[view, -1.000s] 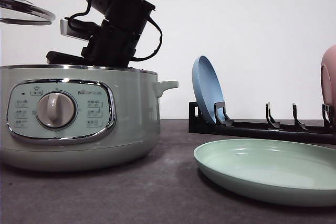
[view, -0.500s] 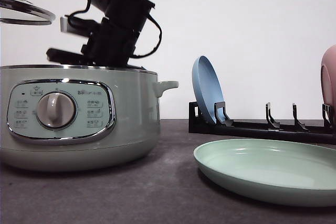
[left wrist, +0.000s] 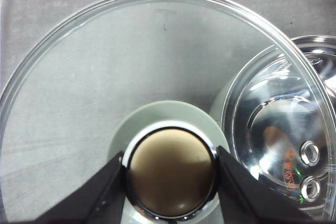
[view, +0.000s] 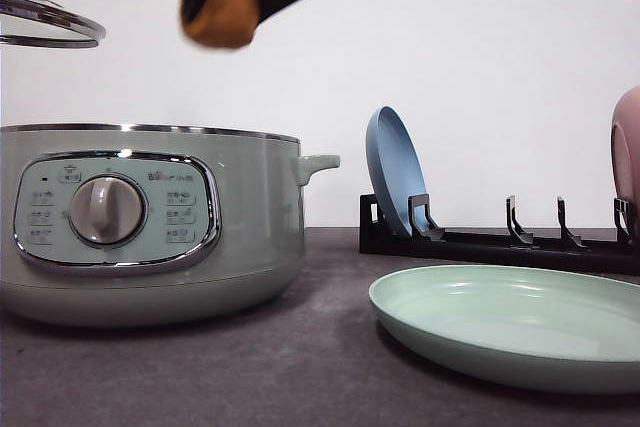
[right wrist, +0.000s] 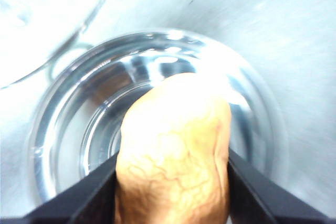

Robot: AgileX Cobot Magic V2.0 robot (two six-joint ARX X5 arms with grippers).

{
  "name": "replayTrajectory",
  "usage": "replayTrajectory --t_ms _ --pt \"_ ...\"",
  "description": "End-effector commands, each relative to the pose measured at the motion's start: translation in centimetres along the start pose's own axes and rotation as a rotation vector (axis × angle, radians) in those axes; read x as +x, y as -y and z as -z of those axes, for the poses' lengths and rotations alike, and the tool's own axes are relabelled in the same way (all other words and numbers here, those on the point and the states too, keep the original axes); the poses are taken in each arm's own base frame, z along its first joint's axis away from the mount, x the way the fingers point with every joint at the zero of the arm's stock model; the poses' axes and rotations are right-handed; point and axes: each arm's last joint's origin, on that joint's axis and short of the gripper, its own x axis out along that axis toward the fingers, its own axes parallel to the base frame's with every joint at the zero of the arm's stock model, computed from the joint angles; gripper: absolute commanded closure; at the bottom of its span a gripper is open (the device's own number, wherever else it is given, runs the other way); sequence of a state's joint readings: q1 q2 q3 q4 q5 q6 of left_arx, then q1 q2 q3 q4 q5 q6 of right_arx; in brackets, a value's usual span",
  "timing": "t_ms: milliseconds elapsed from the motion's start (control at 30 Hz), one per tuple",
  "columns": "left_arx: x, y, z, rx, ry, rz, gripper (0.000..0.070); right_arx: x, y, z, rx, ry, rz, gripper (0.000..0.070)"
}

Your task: Transfer potato from steamer to green plate

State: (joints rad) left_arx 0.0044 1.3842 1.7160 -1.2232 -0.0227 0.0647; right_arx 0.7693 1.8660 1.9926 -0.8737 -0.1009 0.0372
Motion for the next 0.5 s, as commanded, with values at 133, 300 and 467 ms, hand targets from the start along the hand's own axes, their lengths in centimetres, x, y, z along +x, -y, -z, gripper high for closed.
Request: replayTrajectory --t_ms 133,300,467 --pt "-1.2 0.1 -0.8 0.001 0.082 0.003 0.07 -4.9 1.7 0.4 0.033 0.007 0.048 0.0495" --pt "-1.2 0.1 -0.8 0.002 0.083 0.018 0.0699 -7.7 3.5 3.3 0.08 0.01 0.098 0.0495" --pt "-1.2 0.2 -0.8 0.004 0.089 0.054 0.07 -9.6 4.7 8.0 0.131 0.035 0.143 0.0495"
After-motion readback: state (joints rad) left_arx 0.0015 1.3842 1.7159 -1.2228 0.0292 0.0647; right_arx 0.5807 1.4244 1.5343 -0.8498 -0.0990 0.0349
